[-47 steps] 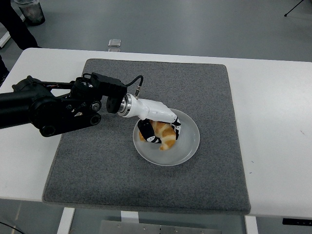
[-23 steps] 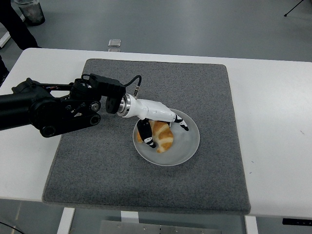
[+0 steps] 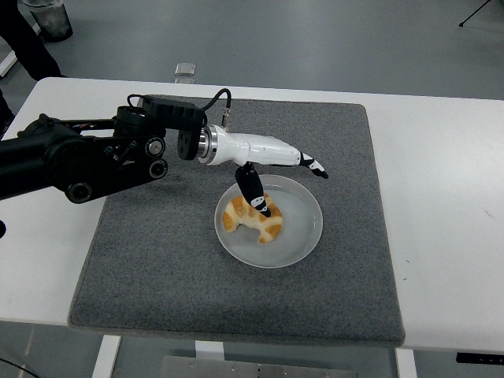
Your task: Place the bread on the plate
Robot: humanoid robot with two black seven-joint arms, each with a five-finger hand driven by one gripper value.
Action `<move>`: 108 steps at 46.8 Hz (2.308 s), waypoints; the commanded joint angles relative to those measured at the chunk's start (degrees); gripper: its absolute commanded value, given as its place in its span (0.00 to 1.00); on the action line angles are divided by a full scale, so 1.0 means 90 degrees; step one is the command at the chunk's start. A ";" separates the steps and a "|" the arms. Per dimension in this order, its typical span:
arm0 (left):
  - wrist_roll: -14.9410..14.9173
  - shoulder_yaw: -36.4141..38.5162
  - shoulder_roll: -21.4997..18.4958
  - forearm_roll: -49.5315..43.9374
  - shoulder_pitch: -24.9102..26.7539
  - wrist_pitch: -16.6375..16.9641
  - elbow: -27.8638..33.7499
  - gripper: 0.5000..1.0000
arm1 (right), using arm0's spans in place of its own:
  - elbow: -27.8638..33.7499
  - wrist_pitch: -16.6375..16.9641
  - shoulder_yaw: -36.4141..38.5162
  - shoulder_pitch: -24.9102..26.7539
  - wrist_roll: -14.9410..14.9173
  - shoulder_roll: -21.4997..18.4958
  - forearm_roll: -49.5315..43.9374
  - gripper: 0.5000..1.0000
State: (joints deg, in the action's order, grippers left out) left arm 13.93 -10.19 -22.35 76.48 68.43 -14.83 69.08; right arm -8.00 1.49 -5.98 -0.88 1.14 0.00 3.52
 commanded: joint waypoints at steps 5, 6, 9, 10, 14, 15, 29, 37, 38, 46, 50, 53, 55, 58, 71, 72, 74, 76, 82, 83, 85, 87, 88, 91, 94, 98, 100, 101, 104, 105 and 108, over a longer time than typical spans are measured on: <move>-0.0005 -0.0429 -0.0026 -0.0597 0.0014 0.0007 -0.0038 0.98 | 0.0000 0.0000 0.0000 0.0000 0.0000 0.0000 0.0000 0.90; -0.0005 -0.0478 -0.0026 -0.0675 0.0004 0.0007 -0.0038 0.98 | 0.0000 0.0000 0.0000 0.0000 0.0000 0.0000 0.0000 0.90; -0.0005 -0.0625 -0.0055 -0.0919 -0.0006 0.0027 -0.0067 0.98 | 0.0000 0.0000 0.0000 0.0000 0.0000 0.0000 0.0000 0.90; -0.0005 -0.0683 -0.0065 -0.1007 -0.0016 0.0027 -0.0097 0.98 | 0.0000 0.0000 0.0000 0.0000 0.0000 0.0000 0.0000 0.90; -0.0014 -0.0957 -0.0065 -0.1475 -0.0074 0.0027 -0.0272 0.98 | 0.0000 0.0000 0.0000 0.0000 0.0000 0.0000 0.0000 0.90; -0.0014 -0.1035 -0.0065 -0.1622 -0.0084 0.0027 -0.0331 0.98 | 0.0000 0.0000 0.0000 0.0000 0.0000 0.0000 0.0000 0.90; -0.0014 -0.1367 -0.0065 -0.5029 -0.0113 0.0231 -0.1522 0.99 | 0.0000 0.0000 0.0000 0.0000 0.0000 0.0000 0.0000 0.90; -0.0014 -0.1377 -0.0075 -0.6992 -0.0123 0.0574 -0.2352 0.99 | 0.0000 0.0000 0.0000 0.0000 0.0000 0.0000 0.0000 0.90; -0.0014 -0.1377 -0.0085 -0.7226 -0.0123 0.0583 -0.2411 0.99 | 0.0000 0.0000 0.0000 0.0000 0.0000 0.0000 0.0000 0.90; -0.0014 -0.1416 -0.0250 -0.8926 -0.0143 0.0671 -0.2665 0.99 | 0.0000 0.0000 0.0000 0.0000 0.0000 0.0000 0.0000 0.91; -0.0014 -0.1475 -0.0270 -0.9386 -0.0240 0.0671 -0.2870 0.99 | 0.0000 0.0000 0.0000 0.0000 0.0000 0.0000 0.0000 0.90; -0.0014 -0.1650 -0.0270 -0.9630 -0.0376 0.0671 -0.2958 0.99 | 0.0000 0.0000 0.0000 0.0000 0.0000 0.0000 0.0000 0.90; -0.0014 -0.1796 -0.0260 -0.9728 -0.0494 0.0671 -0.2987 0.99 | 0.0000 0.0000 0.0000 0.0000 0.0000 0.0000 0.0000 0.90; -0.0024 -0.2002 -0.0241 -0.9777 -0.0699 0.0691 -0.2988 0.99 | 0.0000 0.0000 0.0000 0.0000 0.0000 0.0000 0.0000 0.90; -0.0044 -0.2383 -0.0143 -1.0167 -0.1343 0.1189 -0.2968 0.99 | 0.0000 0.0000 0.0000 0.0000 0.0000 0.0000 0.0000 0.90; -0.0044 -0.2383 -0.0143 -1.0216 -0.1373 0.1189 -0.2968 0.99 | 0.0000 0.0000 0.0000 0.0000 0.0000 0.0000 0.0000 0.90; -0.0044 -0.2383 -0.0143 -1.0314 -0.1431 0.1199 -0.2978 0.99 | 0.0000 0.0000 0.0000 0.0000 0.0000 0.0000 0.0000 0.90; -0.0044 -0.2383 -0.0143 -1.0354 -0.1480 0.1199 -0.2978 0.99 | 0.0000 0.0000 0.0000 0.0000 0.0000 0.0000 0.0000 0.90; -0.0034 -0.2383 -0.0095 -1.0373 -0.1666 0.1199 -0.2988 0.99 | 0.0000 0.0000 0.0000 0.0000 0.0000 0.0000 0.0000 0.90; -0.0044 -0.2373 -0.0085 -1.0373 -0.1695 0.1208 -0.2997 0.99 | 0.0000 0.0000 0.0000 0.0000 0.0000 0.0000 0.0000 0.90; -0.0044 -0.2373 -0.0056 -1.0373 -0.1744 0.1199 -0.3017 0.99 | 0.0000 0.0000 0.0000 0.0000 0.0000 0.0000 0.0000 0.90; -0.0034 -0.2373 -0.0036 -1.0373 -0.1793 0.1199 -0.3046 0.99 | 0.0000 0.0000 0.0000 0.0000 0.0000 0.0000 0.0000 0.90; -0.0034 -0.2373 -0.0036 -1.0373 -0.1812 0.1208 -0.3066 0.99 | 0.0000 0.0000 0.0000 0.0000 0.0000 0.0000 0.0000 0.90; -0.0034 -0.2373 0.0013 -1.0363 -0.1852 0.1199 -0.3085 0.99 | 0.0000 0.0000 0.0000 0.0000 0.0000 0.0000 0.0000 0.90; -0.0034 -0.2373 0.0023 -1.0363 -0.1881 0.1199 -0.3085 0.99 | 0.0000 0.0000 0.0000 0.0000 0.0000 0.0000 0.0000 0.90; -0.0034 -0.2373 0.0023 -1.0354 -0.1891 0.1199 -0.3085 0.98 | 0.0000 0.0000 0.0000 0.0000 0.0000 0.0000 0.0000 0.90; -0.0034 -0.2373 0.0023 -1.0334 -0.1891 0.1199 -0.3085 0.98 | 0.0000 0.0000 0.0000 0.0000 0.0000 0.0000 0.0000 0.90; -0.0034 -0.2364 0.0023 -1.0324 -0.1900 0.1199 -0.3085 0.98 | 0.0000 0.0010 0.0010 0.0000 -0.0010 0.0000 0.0010 0.90; -0.0034 -0.2364 0.0032 -1.0324 -0.1930 0.1199 -0.3085 0.98 | 0.0000 0.0010 0.0010 0.0000 -0.0010 0.0000 0.0000 0.90; -0.0034 -0.2364 0.0032 -1.0324 -0.1939 0.1199 -0.3085 0.98 | 0.0000 0.0010 0.0010 0.0000 -0.0010 0.0000 0.0000 0.90; -0.0034 -0.2364 0.0032 -1.0324 -0.1978 0.1199 -0.3085 0.99 | 0.0000 0.0010 0.0000 0.0000 -0.0010 0.0000 0.0000 0.90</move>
State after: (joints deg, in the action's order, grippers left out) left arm 13.63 -31.46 -22.06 -16.43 50.91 -4.04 41.31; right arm -8.00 1.56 -5.93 -0.87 1.07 0.00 3.52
